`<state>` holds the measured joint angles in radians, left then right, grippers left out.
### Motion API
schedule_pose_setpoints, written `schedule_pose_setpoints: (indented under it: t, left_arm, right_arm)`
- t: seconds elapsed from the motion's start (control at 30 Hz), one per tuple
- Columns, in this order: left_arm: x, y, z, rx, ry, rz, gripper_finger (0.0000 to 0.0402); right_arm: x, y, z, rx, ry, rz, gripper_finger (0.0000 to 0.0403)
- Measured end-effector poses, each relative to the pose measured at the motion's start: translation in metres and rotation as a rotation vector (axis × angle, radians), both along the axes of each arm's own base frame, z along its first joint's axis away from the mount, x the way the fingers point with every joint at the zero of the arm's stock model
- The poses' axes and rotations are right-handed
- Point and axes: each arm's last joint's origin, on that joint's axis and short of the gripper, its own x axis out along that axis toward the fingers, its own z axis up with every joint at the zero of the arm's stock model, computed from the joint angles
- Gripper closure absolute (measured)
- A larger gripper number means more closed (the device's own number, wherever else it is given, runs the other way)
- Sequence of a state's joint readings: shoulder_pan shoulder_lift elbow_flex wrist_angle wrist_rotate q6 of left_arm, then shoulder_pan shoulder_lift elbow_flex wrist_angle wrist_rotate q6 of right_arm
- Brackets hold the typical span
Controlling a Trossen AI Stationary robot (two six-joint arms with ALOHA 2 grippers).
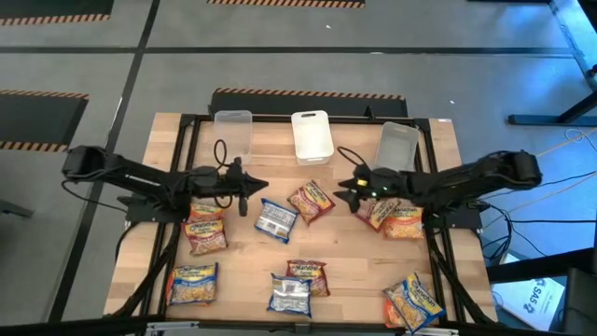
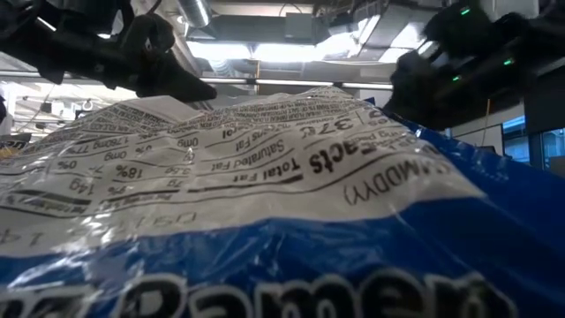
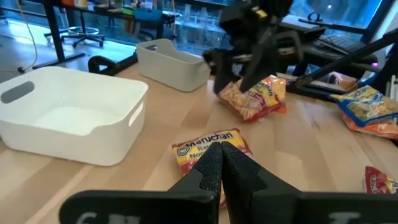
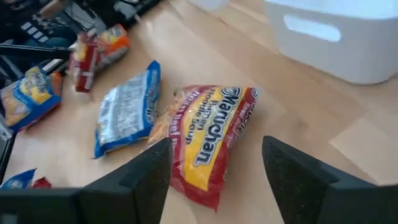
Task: Sort Maruchan noodles
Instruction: Put the red noodle pack into the white bin
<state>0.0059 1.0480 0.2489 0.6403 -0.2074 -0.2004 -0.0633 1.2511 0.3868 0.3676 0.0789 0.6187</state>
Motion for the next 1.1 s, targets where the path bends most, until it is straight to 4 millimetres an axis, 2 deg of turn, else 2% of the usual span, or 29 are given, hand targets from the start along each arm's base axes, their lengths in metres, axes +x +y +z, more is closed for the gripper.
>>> schedule_pose_setpoints:
  t: [0.3,0.53,0.67,0.87,1.1]
  left_arm:
    - [0.016,-0.003,-0.014,-0.006,0.038,-0.046,0.0398]
    - [0.044,-0.009,-0.020,0.017,0.102,-0.076,0.0398]
    - [0.064,-0.013,-0.024,0.046,0.137,-0.095,0.0398]
    - [0.094,-0.014,-0.037,0.044,0.192,-0.107,0.0398]
    - [0.122,-0.018,-0.055,0.015,0.242,-0.201,0.0398]
  right_arm:
    - [0.034,-0.022,-0.011,0.096,0.072,0.045,0.0160]
    - [0.050,-0.044,-0.025,0.179,0.114,0.114,0.0160]
    - [0.054,-0.049,-0.031,0.206,0.131,0.125,0.0160]
    - [0.055,-0.047,-0.037,0.232,0.146,0.162,0.0160]
    - [0.055,-0.049,-0.037,0.196,0.153,0.102,0.0160]
